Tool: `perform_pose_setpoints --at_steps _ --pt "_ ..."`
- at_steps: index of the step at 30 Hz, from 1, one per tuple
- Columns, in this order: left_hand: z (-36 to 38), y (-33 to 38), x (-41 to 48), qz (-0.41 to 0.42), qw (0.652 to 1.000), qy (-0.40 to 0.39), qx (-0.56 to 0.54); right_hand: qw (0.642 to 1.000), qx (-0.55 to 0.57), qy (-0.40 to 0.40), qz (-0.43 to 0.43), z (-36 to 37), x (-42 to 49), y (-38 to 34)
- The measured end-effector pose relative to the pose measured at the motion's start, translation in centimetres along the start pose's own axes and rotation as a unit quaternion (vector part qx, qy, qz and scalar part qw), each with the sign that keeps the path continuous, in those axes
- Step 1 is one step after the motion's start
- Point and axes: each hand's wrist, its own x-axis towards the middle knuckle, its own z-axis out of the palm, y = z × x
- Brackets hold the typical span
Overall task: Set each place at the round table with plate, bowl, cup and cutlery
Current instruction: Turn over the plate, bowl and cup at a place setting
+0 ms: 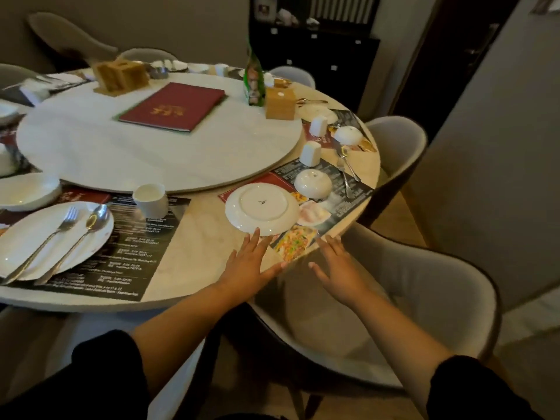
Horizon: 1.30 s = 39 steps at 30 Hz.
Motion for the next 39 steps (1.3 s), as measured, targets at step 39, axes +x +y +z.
perform_pose_setpoints --at_steps 39 --pt "-7.0 -8.3 16.7 -0.410 0.815 0.101 -0.398 0.990 0.088 -0.046 -0.097 5.3 21.4 -0.2"
